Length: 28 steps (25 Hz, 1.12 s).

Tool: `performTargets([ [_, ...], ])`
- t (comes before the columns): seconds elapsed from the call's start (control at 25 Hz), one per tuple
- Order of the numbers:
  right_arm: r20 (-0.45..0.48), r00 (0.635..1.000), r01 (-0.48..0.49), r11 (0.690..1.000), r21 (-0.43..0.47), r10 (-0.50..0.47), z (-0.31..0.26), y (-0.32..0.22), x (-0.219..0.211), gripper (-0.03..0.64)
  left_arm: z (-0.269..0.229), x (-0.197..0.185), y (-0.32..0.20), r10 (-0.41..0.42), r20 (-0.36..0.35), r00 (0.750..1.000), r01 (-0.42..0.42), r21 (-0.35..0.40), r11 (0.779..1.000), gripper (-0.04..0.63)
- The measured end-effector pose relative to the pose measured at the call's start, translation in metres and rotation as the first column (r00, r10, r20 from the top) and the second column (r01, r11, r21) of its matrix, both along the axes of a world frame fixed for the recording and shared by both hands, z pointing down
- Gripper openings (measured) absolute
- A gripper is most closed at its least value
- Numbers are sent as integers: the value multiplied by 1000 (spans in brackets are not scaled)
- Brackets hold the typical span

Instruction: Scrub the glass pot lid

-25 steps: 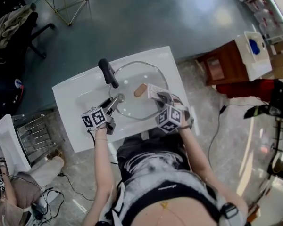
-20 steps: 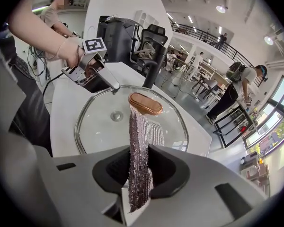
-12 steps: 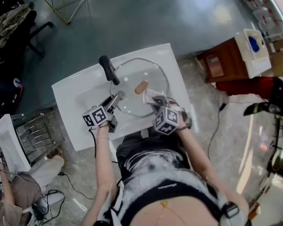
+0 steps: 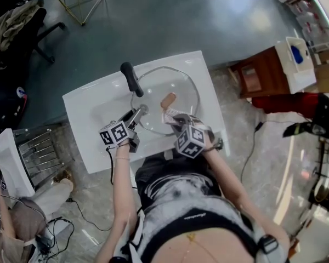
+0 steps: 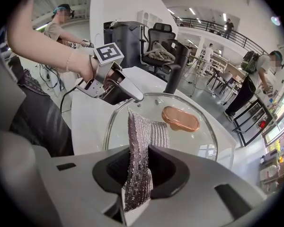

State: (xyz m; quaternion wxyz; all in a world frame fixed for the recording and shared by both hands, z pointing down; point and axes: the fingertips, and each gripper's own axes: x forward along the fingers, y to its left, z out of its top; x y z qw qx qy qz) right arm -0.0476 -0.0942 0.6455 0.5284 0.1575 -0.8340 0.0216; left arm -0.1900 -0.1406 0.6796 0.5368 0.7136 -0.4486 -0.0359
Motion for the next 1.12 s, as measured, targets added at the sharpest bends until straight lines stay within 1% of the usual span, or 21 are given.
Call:
performTargets([
  [0.28,-10,994,106,994,-11,-106,3,16,-27,77,3,-1,2,-6,10,1000,6,-9,1000,163],
  [0.48,-33,988,152,988,-7,-152,6,27,-40,78,4,0,1,-13,9,1000,13,-7,1000,163],
  [0.6,-39,986,165,986,2,-165,7,27,-46,78,0,-1,0,-12,14,1000,12,-5,1000,163],
  [0.72,-21,986,164,986,-20,-164,6,29,-53,78,3,-3,1,-12,22,1000,12,-11,1000,163],
  [0.8,-11,985,173,985,-30,-173,6,31,-61,80,3,-2,1,-13,8,1000,13,-8,1000,162],
  [0.88,-3,982,188,982,-11,-188,5,31,-68,81,4,-1,1,-13,1,1000,13,-7,1000,161],
  [0.96,16,981,190,981,37,-191,-3,26,-75,81,6,-2,1,-9,-3,1000,9,-11,1000,163],
  [1.04,32,984,173,981,91,-176,-17,15,-79,80,3,0,0,4,-22,1000,-4,-9,1000,161],
  [1.12,40,987,149,981,123,-155,-29,2,-82,75,-3,-1,-1,18,-19,1000,-19,-10,1000,161],
])
